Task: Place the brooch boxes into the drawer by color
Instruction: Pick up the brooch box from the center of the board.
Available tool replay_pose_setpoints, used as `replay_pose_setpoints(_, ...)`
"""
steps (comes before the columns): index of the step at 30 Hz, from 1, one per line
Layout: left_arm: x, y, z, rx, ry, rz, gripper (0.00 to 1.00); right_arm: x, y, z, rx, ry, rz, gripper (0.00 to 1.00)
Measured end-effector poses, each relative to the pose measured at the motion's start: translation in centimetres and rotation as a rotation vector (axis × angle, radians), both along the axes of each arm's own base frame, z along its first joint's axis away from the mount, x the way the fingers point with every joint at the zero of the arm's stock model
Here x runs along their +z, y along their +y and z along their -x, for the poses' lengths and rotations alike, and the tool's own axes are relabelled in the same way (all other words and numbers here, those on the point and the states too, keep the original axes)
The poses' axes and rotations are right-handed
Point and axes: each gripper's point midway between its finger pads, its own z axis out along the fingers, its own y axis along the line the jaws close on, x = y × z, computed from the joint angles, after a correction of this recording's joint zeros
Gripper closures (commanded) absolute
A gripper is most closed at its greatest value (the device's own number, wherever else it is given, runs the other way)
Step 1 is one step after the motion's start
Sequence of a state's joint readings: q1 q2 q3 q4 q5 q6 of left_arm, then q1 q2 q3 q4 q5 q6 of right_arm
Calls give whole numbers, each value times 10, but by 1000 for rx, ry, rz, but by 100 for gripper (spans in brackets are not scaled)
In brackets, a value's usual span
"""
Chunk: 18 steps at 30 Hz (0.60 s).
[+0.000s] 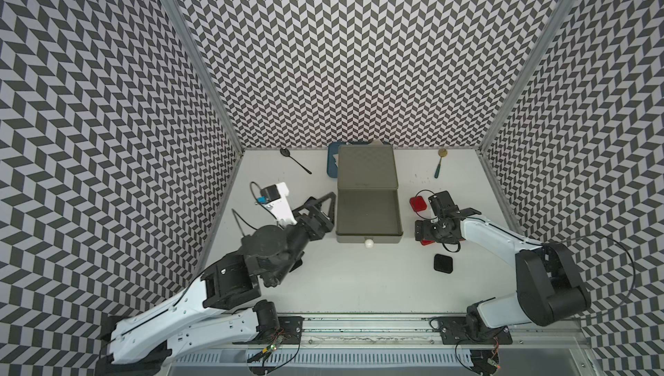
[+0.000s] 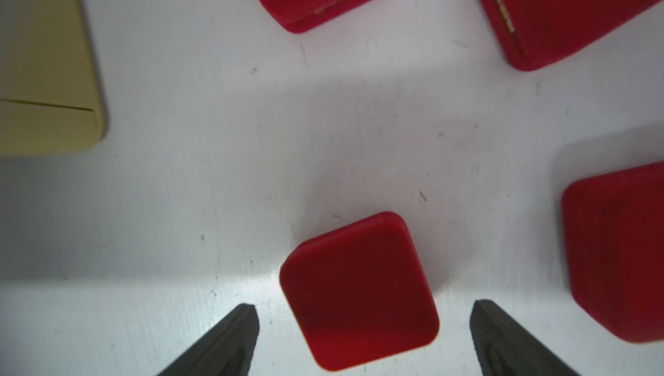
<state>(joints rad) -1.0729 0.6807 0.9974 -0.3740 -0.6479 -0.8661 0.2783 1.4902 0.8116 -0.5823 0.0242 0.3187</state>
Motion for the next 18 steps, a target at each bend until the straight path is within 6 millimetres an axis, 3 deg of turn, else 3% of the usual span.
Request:
replay_pose_setpoints(3, 3, 19, -10, 43, -17, -14, 14, -5, -2, 0, 1, 14, 17, 10)
replay_pose_setpoints(10, -40, -3, -41, 8, 66, -177, 13, 0, 0, -6, 9, -5, 16, 16)
replay_pose_setpoints(15, -57, 11, -61, 23, 107, -212, 13, 0, 2, -6, 20, -9, 20, 20)
replay_pose_setpoints(18, -62, 19, -68, 28, 116, -208, 13, -3, 3, -6, 29, -1, 27, 27)
